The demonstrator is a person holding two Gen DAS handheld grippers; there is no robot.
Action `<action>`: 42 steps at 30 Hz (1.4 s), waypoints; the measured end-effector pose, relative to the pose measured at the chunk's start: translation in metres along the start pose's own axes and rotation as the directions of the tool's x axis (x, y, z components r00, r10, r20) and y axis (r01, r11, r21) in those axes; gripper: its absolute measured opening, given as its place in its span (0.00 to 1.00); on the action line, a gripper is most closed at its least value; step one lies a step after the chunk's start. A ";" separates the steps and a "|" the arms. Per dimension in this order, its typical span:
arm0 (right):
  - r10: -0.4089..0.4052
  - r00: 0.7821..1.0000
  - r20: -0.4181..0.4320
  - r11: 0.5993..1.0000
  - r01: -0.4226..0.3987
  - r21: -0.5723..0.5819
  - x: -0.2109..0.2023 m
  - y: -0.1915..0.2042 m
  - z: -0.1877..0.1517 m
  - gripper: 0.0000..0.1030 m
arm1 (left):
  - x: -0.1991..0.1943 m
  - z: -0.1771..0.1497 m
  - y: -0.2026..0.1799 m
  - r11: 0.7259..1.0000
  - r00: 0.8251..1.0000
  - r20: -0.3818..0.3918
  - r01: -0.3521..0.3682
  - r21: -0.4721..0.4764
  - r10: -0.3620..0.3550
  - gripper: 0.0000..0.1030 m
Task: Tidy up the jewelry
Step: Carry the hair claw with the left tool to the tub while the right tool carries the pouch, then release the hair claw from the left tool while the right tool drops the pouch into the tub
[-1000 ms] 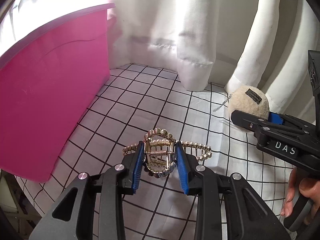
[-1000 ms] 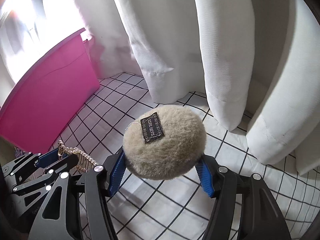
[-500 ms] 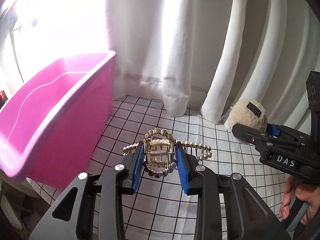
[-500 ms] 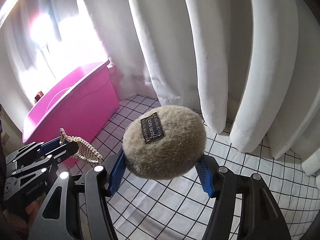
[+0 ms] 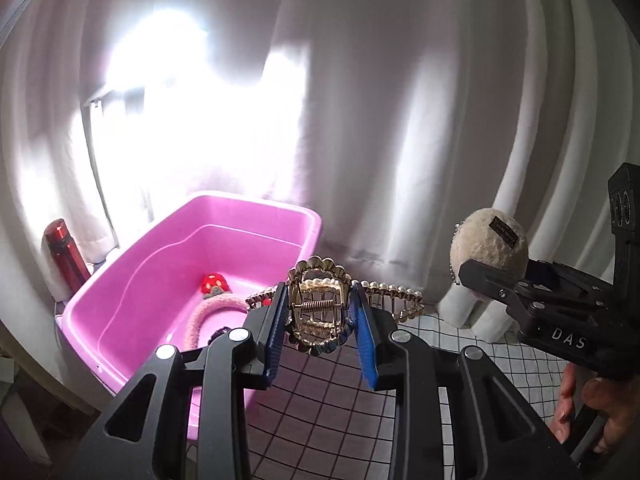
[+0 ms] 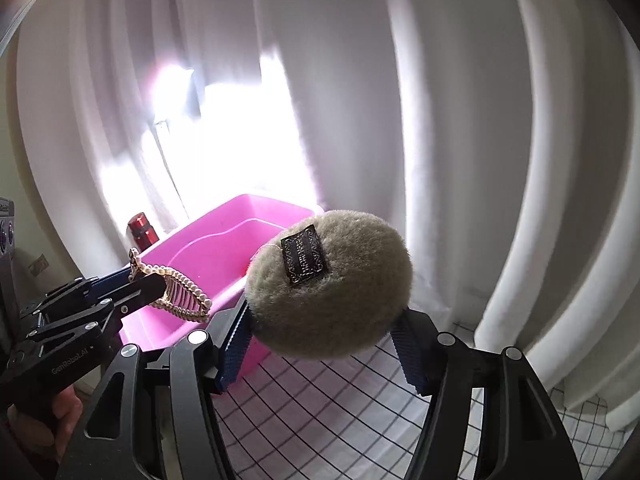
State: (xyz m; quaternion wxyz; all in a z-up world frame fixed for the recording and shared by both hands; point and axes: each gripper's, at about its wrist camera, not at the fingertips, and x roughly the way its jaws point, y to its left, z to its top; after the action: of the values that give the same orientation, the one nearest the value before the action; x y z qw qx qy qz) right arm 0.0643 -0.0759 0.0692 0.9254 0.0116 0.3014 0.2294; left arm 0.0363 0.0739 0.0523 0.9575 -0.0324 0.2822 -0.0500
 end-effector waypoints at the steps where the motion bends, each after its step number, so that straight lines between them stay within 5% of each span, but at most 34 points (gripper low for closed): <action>1: 0.018 1.000 0.003 1.000 -0.018 -0.012 0.006 0.009 0.007 0.59 | -0.001 0.003 0.010 1.000 1.000 0.006 -0.022 -0.006 0.022 0.30; 9: 0.116 0.993 -0.031 0.989 -0.118 -0.091 0.067 0.072 0.041 0.59 | 0.002 0.015 0.082 0.987 0.989 0.018 -0.148 -0.059 0.150 0.30; 17: 0.127 0.982 -0.141 0.982 -0.144 -0.124 0.135 0.108 0.044 0.59 | 0.029 0.003 0.134 0.968 0.974 -0.054 -0.225 -0.108 0.220 0.30; 33: 0.047 0.938 -0.343 0.990 -0.089 -0.108 0.217 0.114 0.018 0.60 | 0.083 -0.020 0.166 0.950 0.946 -0.194 -0.285 -0.126 0.258 0.30; 39: 0.023 0.935 -0.355 0.991 -0.067 -0.113 0.221 0.116 0.020 0.71 | 0.083 -0.020 0.171 0.943 0.942 -0.196 -0.301 -0.142 0.272 0.31; 41: 0.013 0.939 -0.345 0.991 -0.058 -0.119 0.219 0.118 0.022 0.72 | 0.078 -0.017 0.171 0.942 0.944 -0.176 -0.306 -0.140 0.280 0.40; 42: 0.016 0.941 -0.339 0.992 -0.059 -0.115 0.218 0.117 0.023 0.72 | 0.076 -0.015 0.171 0.939 0.942 -0.168 -0.314 -0.138 0.290 0.62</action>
State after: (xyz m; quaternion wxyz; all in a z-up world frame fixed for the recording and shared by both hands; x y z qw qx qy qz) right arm 0.1836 0.1257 -0.0135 0.8545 -0.0791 0.4405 0.2637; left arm 0.1048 0.2340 -0.0169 0.9248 -0.0629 0.3561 0.1187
